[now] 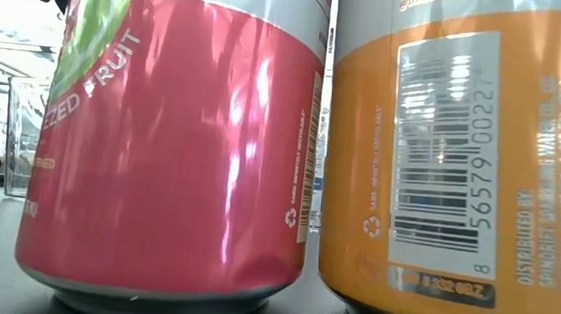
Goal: Sort soda cans
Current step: Put the right yellow-white soda can into the middle right transparent bin
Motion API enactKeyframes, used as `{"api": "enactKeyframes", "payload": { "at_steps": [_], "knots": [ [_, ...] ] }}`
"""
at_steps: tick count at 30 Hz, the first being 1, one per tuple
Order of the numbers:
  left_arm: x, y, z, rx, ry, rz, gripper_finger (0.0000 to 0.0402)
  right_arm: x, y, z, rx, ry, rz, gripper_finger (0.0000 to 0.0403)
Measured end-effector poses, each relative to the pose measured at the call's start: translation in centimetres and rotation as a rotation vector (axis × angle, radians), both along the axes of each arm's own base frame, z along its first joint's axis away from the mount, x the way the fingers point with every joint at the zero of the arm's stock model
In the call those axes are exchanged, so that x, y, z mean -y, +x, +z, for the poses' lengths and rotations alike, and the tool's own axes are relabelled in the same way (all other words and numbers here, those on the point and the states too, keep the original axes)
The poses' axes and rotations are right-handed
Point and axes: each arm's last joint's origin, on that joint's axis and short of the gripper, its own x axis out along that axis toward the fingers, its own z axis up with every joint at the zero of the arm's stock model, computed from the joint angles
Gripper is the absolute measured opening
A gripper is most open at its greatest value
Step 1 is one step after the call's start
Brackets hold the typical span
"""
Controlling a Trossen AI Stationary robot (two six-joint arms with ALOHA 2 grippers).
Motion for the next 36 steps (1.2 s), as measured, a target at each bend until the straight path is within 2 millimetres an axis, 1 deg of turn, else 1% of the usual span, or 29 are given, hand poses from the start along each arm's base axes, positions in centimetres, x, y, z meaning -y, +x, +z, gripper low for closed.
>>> {"api": "enactKeyframes", "payload": {
  "at_steps": [6,8,12,21,28,32,36],
  "knots": [
    [0.0,0.0,0.0,0.000,0.000,0.000,0.0080,-0.6,0.0,-1.1,-0.028,-0.056,0.022,0.0386],
    [0.0,0.0,0.0,0.000,0.000,0.000,0.0080,-0.5,0.0,-1.4,-0.051,-0.090,0.019,0.0386],
    [0.0,0.0,0.0,0.000,0.000,0.001,0.0080,-1.0,-0.1,-2.0,-0.124,-0.084,0.044,0.0386],
    [0.0,0.0,0.0,0.000,0.000,0.000,0.0080,-2.3,-0.2,-3.7,-0.160,-0.116,0.073,0.0386],
    [0.0,0.0,0.0,0.000,0.000,0.000,0.0080,-2.8,-0.3,-4.7,-0.175,-0.146,0.071,0.0386],
    [0.0,0.0,0.0,0.000,0.000,0.000,0.0080,-2.9,-0.2,-4.8,-0.177,-0.154,0.049,0.0373],
    [0.0,0.0,0.0,0.000,0.000,0.000,0.0080,-2.9,-0.3,-4.9,-0.178,-0.156,0.049,0.0338]
  ]
}}
